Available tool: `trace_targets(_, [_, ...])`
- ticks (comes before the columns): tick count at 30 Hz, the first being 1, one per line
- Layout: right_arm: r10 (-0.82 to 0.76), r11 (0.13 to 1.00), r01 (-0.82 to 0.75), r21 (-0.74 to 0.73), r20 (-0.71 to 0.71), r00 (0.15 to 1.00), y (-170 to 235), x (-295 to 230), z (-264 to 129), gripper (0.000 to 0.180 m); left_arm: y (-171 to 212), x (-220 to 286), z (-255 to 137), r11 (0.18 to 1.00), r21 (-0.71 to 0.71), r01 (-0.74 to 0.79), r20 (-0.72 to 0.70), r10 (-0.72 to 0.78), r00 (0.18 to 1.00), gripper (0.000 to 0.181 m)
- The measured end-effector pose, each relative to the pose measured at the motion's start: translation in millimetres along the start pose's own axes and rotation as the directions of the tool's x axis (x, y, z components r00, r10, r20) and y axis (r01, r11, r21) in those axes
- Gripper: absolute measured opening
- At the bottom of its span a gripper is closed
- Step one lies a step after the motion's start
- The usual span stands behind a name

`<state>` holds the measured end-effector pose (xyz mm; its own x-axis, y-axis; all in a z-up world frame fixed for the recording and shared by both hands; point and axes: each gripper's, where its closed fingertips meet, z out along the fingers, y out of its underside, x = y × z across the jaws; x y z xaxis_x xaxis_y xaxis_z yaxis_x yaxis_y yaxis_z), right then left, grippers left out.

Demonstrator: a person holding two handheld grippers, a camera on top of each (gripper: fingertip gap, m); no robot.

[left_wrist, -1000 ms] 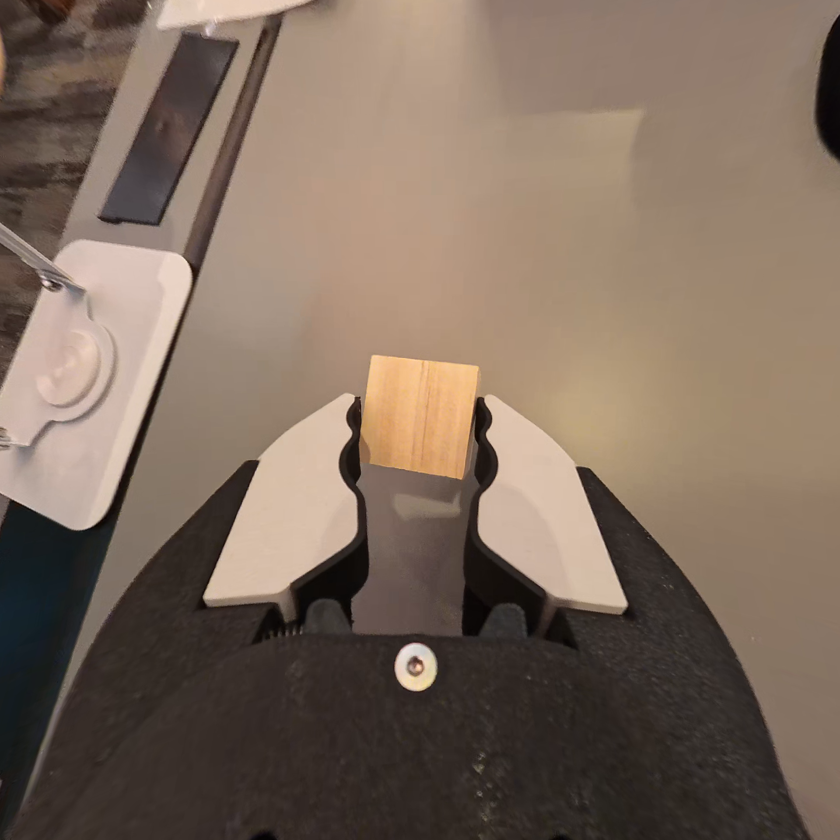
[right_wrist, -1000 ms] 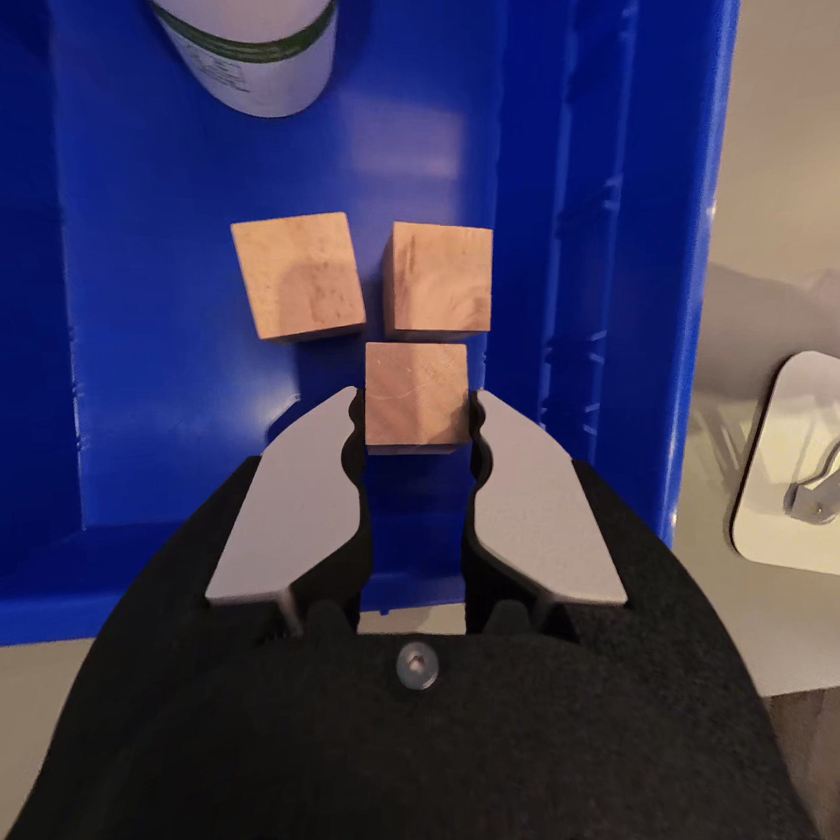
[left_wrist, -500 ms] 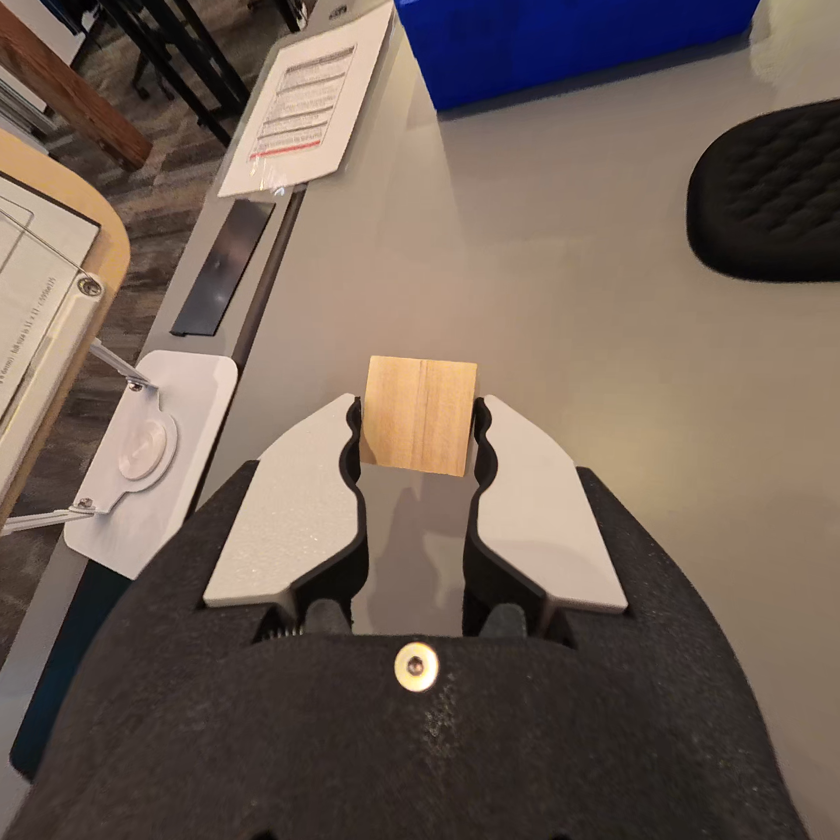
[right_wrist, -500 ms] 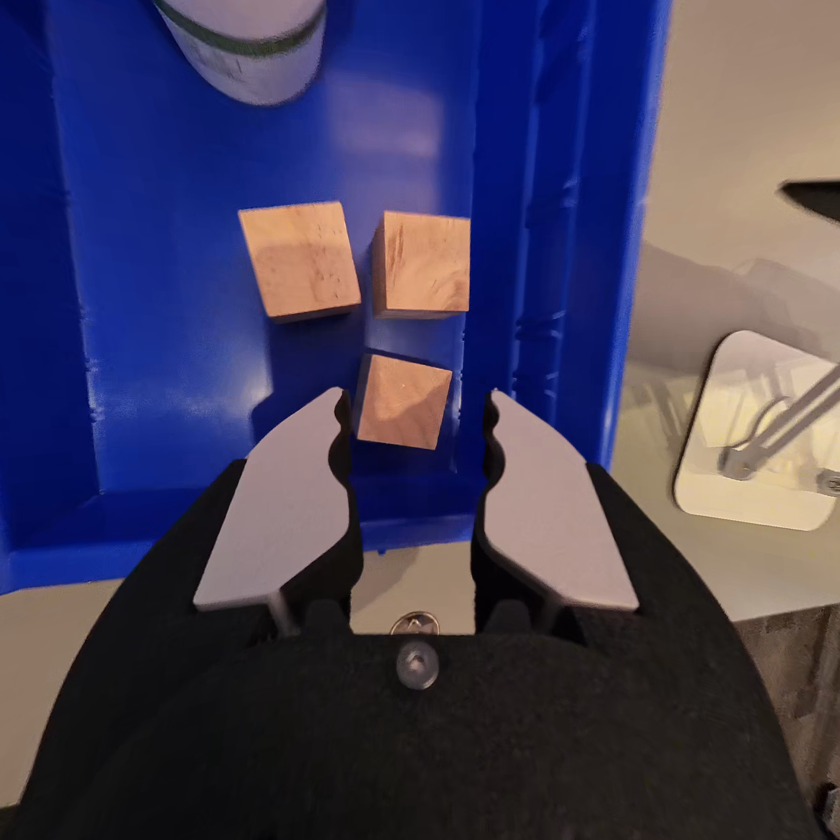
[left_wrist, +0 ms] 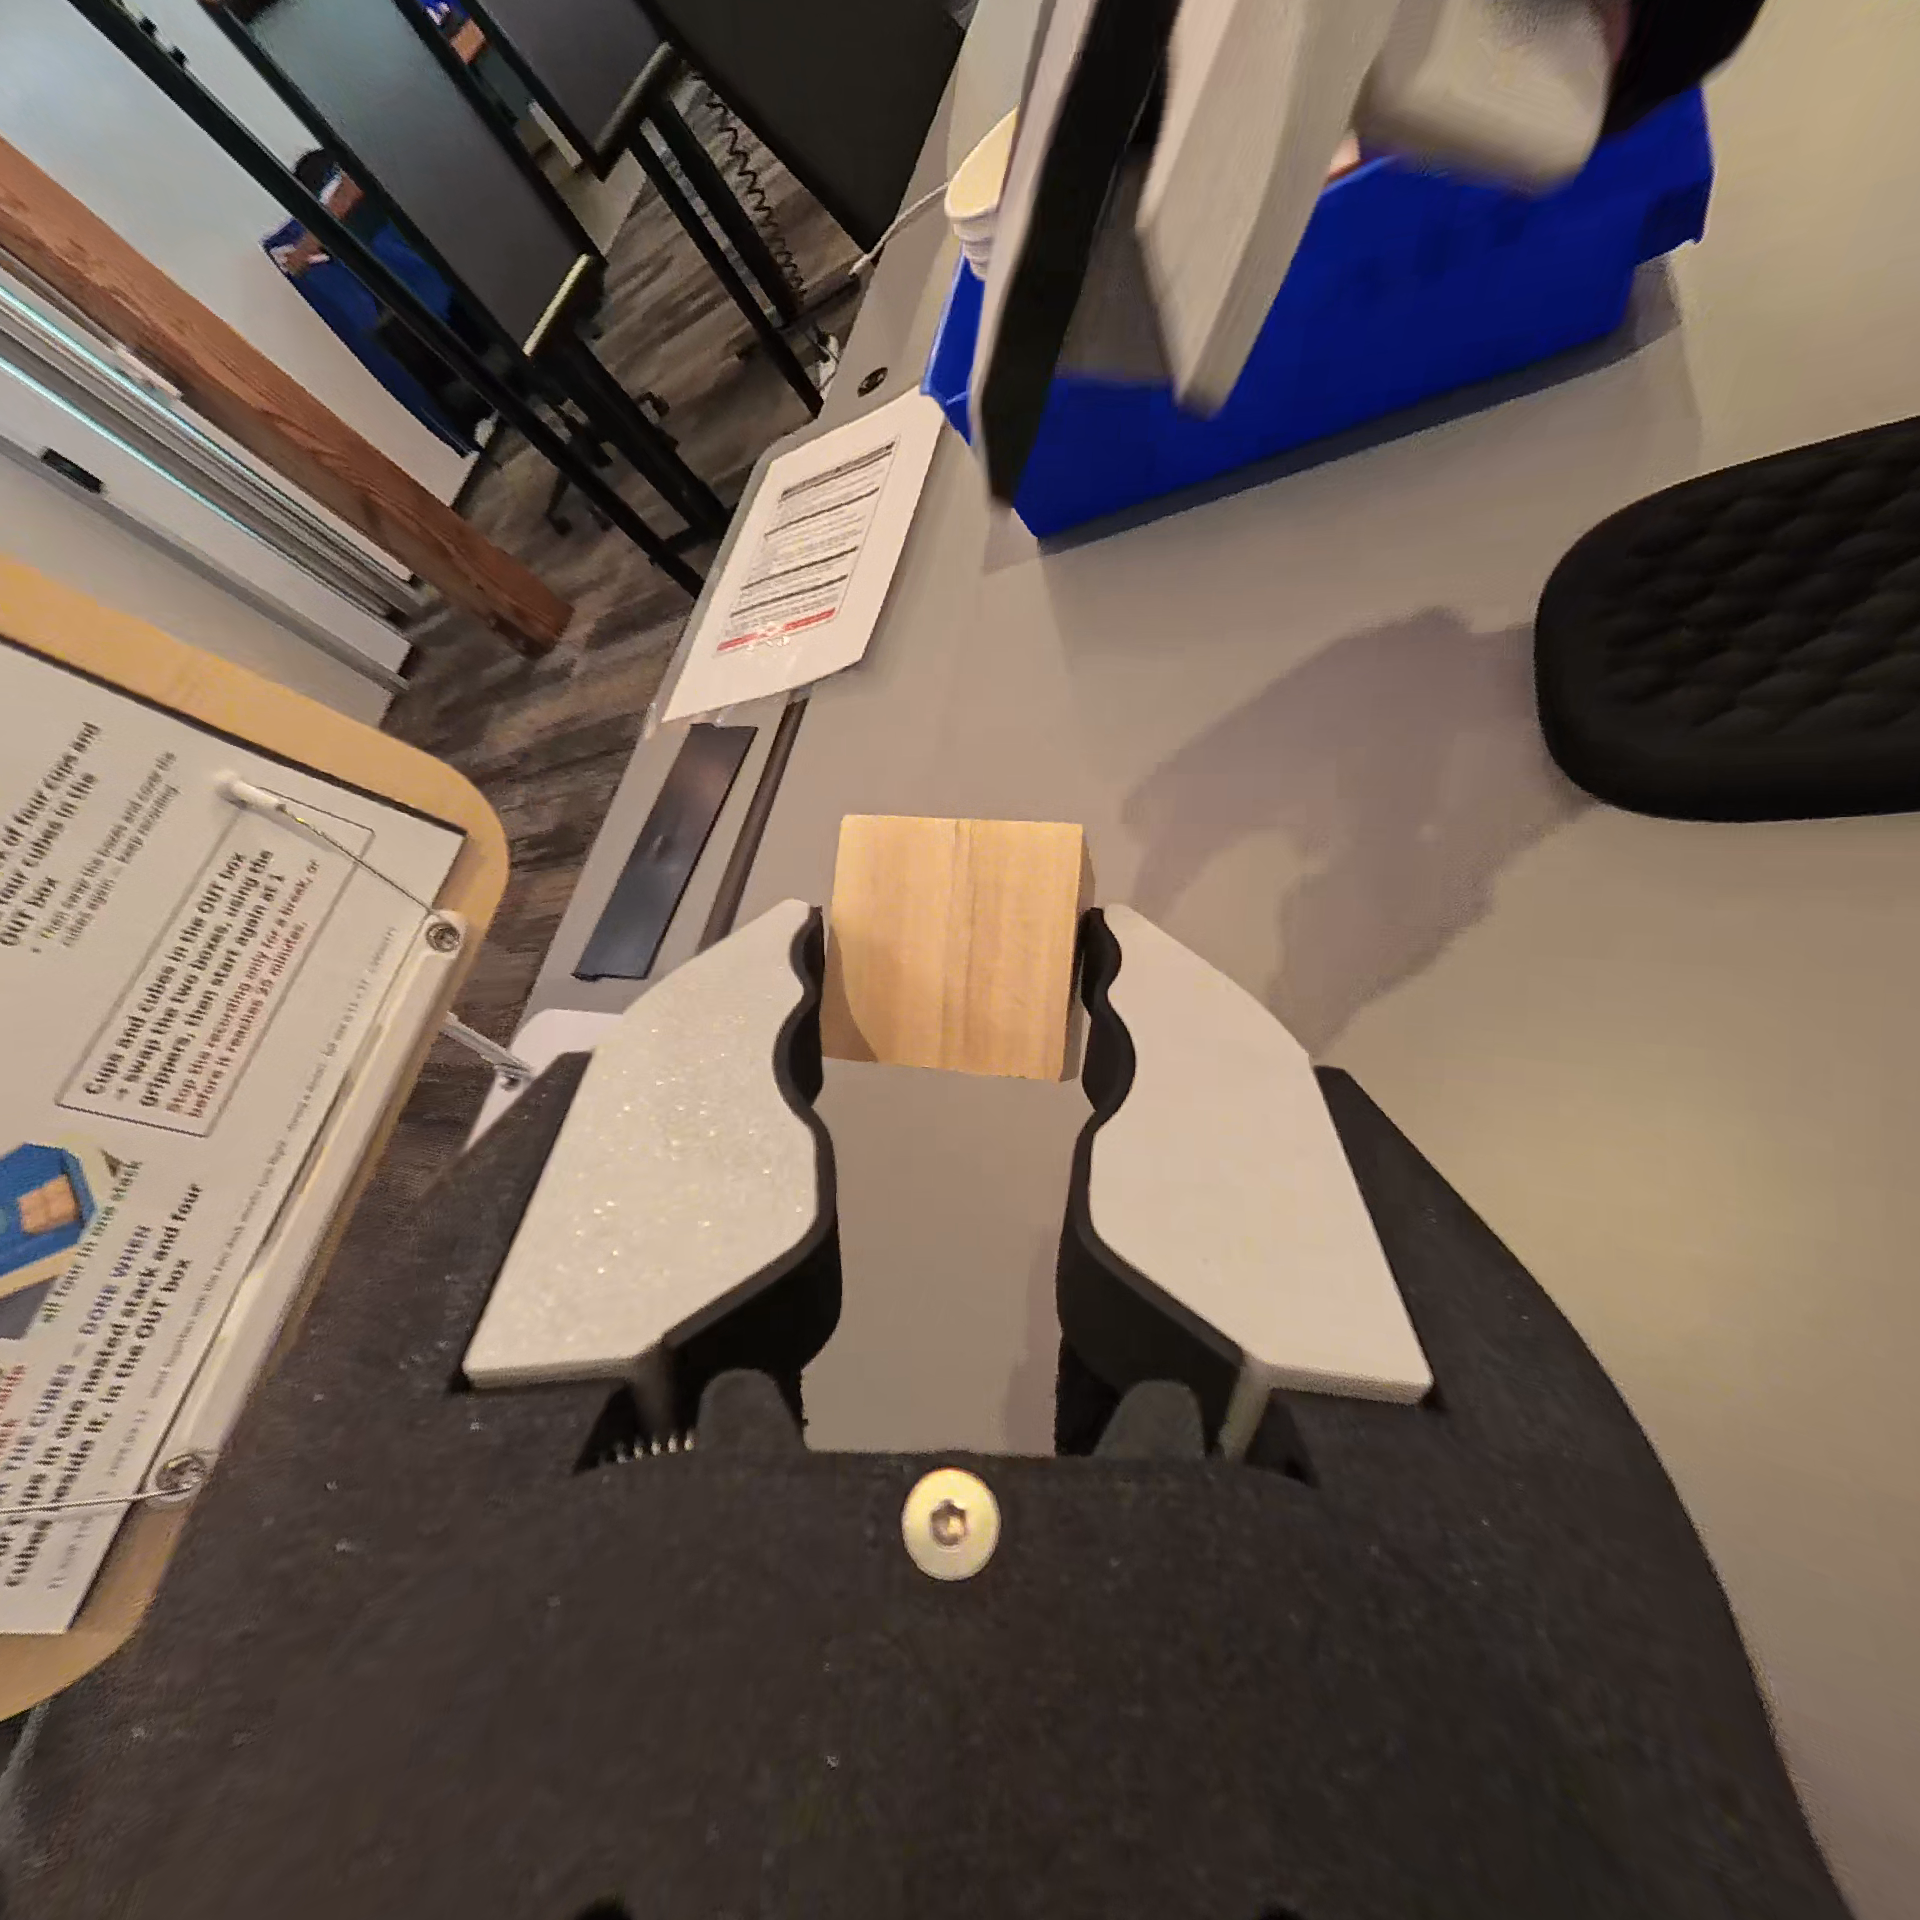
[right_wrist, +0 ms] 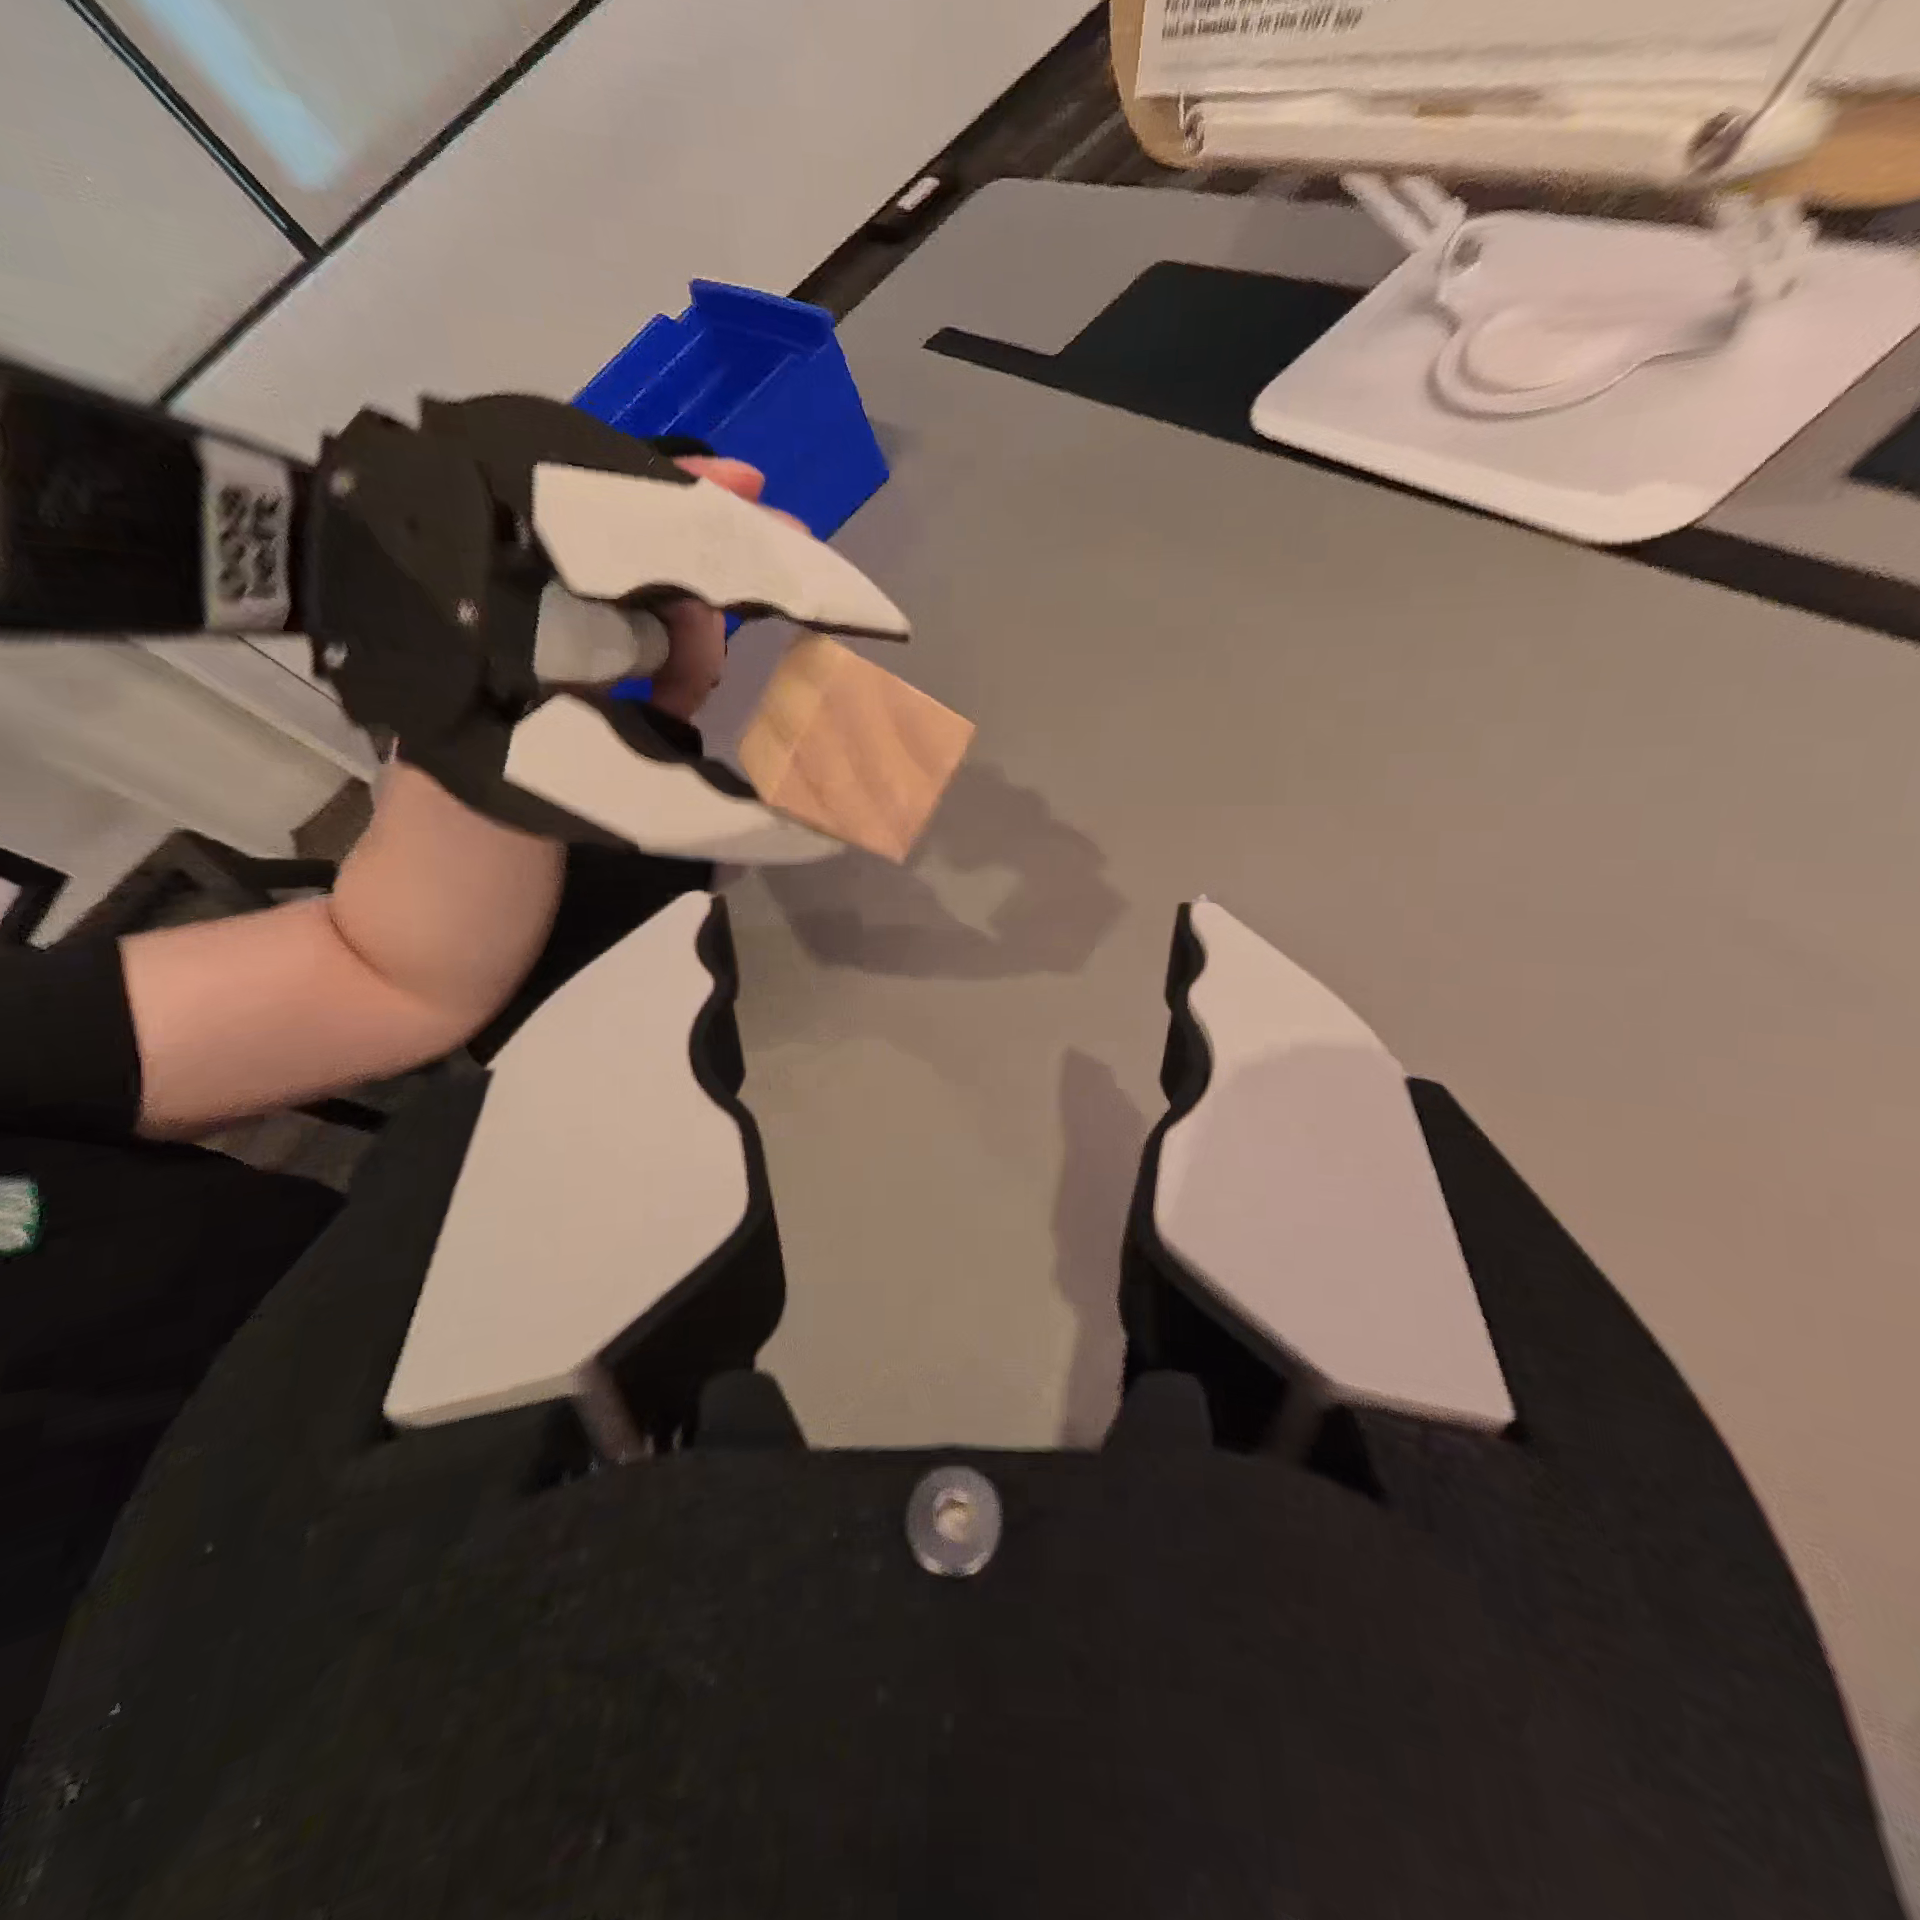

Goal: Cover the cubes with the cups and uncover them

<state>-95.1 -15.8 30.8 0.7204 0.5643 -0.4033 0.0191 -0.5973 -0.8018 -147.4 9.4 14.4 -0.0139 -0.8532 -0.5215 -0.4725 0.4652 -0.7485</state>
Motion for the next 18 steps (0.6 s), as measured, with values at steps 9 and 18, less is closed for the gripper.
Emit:
trace_targets(9, [0.217,0.975,-0.202,-0.095,0.178,0.960,-7.5,-20.2,67.5,0.079,-4.4,5.6,6.9,1.000,0.025,0.006,-0.009,-0.006,1.000,0.047])
trace_targets(18, [0.299,0.954,-0.277,-0.115,0.290,0.909,-4.2,-27.0,63.7,0.049,-14.0,3.4,2.6,0.997,0.078,0.004,0.032,-0.007,0.999,0.055])
